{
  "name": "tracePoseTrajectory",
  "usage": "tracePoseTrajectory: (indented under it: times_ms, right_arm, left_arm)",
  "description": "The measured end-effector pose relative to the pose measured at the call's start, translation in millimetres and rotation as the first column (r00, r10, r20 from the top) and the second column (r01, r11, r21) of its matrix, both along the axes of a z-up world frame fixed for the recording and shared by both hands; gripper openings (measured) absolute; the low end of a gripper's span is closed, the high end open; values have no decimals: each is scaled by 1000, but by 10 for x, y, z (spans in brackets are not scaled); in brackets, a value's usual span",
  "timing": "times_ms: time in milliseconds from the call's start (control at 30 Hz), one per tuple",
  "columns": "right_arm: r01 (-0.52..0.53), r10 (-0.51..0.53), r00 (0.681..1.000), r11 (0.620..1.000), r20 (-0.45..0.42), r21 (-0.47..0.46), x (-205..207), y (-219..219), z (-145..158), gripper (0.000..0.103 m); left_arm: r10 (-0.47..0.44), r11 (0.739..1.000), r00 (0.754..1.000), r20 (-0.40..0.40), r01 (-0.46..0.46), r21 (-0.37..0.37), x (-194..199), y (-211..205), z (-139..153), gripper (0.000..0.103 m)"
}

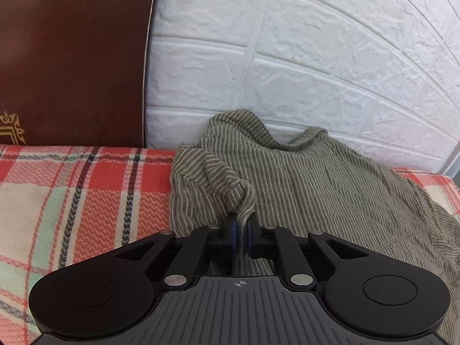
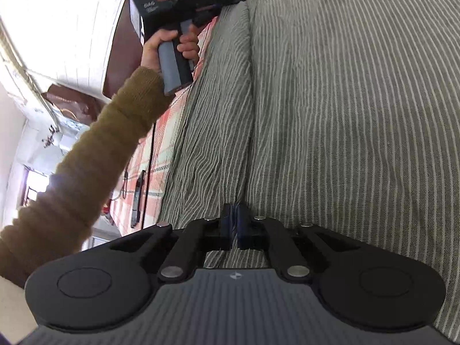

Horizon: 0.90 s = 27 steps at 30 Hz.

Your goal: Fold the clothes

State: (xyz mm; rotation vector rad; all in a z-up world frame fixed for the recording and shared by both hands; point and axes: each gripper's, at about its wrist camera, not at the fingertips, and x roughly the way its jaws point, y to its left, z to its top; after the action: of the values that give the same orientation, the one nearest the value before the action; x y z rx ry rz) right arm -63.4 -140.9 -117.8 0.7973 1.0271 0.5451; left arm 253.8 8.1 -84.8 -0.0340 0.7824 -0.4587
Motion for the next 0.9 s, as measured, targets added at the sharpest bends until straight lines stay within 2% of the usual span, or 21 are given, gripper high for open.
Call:
tracePoseTrajectory:
  times_ms: [100,167,267,333,400,433,500,567,600,633,667,733,800,833,900]
  right_arm:
    - [12,-12,1000,1000,25,-18,-61,-23,77,14]
    - [25,-24,998,999,51,-21,-110,-53,140,16]
    - [6,-5,994,1000,106,-9,-116,11,247,16]
    - [-17,17,989,1000,148,1,-105,81,321,16]
    - [-42,40,982,999,186,9,-92,150,383,16]
    - [-64,62,981,998,185,7,-79,171,348,16]
    - [-105,103,978,994,180,1,-51,215,273,16]
    - [-107,111,985,994,132,-36,-11,292,148,19]
    - [-99,105,990,993,97,-62,30,327,79,19]
    - [-91,95,993,995,76,-51,42,320,14,15]
    - [-80,81,994,997,68,-14,32,286,3,15]
    - [-84,80,991,996,108,28,-65,205,110,26]
    - [-94,90,984,995,155,16,-182,124,225,33]
    - [-98,94,980,995,175,10,-243,84,275,43]
    - [-91,90,983,996,160,-1,-374,5,272,54]
  left_arm:
    - [-15,1000,998,60,14,14,-188,93,256,53]
    - [-26,1000,995,101,26,4,-423,241,472,54]
    - [-84,995,993,78,88,-49,-953,386,674,54]
    - [-175,982,984,24,176,-72,-1381,403,645,54]
    - [-263,960,964,-36,258,-108,-1780,422,494,54]
    - [-291,953,955,-58,284,-110,-1935,425,394,54]
    - [-316,948,946,-68,312,-61,-2213,400,177,56]
    - [-281,960,957,-78,282,-3,-2315,369,-77,57]
    - [-273,962,960,-54,273,-15,-2343,389,-139,57]
    - [-263,965,964,-43,262,-25,-2360,408,-171,57]
    - [-242,970,968,-61,239,-43,-2350,438,-124,57]
    - [-200,971,977,-78,187,-151,-2415,656,49,58]
    - [-164,957,984,-74,140,-254,-2544,930,216,71]
    - [-124,962,990,-61,105,-252,-2669,1070,256,74]
    - [-49,968,998,-40,38,-248,-2913,1346,311,77]
